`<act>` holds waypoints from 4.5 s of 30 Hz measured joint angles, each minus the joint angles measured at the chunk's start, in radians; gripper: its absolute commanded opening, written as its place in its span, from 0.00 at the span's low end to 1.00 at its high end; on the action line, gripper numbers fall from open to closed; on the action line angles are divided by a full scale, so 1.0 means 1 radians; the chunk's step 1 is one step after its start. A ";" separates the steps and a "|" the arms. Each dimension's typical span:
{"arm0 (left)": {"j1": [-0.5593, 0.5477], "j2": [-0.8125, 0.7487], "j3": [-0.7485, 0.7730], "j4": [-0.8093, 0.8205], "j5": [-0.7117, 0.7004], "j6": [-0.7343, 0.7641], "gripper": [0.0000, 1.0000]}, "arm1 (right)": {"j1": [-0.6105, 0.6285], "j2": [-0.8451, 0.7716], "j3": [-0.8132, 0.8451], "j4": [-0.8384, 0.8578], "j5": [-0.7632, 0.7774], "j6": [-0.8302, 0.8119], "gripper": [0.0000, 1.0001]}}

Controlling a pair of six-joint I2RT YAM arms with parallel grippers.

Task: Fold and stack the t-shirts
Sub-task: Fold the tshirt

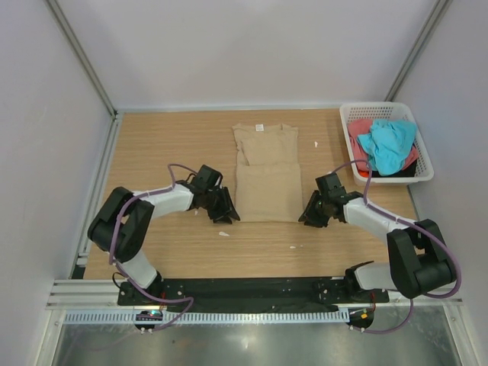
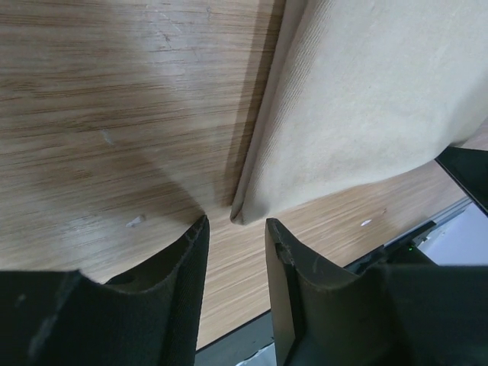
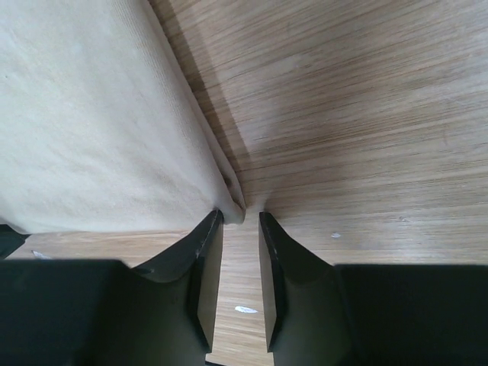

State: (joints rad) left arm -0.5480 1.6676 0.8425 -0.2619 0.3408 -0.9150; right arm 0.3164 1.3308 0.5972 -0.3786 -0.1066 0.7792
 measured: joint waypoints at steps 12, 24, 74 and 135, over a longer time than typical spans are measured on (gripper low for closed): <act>-0.002 0.023 0.001 0.028 0.005 -0.028 0.24 | 0.000 0.007 -0.017 0.050 0.001 -0.005 0.02; -0.005 0.033 0.000 0.045 -0.009 -0.050 0.00 | 0.000 -0.013 -0.018 0.023 0.018 -0.054 0.01; -0.011 -0.093 0.473 -0.323 -0.273 -0.022 0.00 | 0.063 -0.003 0.590 -0.445 0.218 -0.151 0.01; 0.199 0.483 0.888 -0.028 0.057 0.109 0.28 | -0.168 0.669 1.023 -0.314 -0.293 -0.586 0.58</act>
State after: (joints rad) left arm -0.3492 2.1506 1.7306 -0.2897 0.3981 -0.8059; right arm 0.1486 1.9995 1.6207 -0.6930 -0.3992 0.1932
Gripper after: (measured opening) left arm 0.282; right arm 0.575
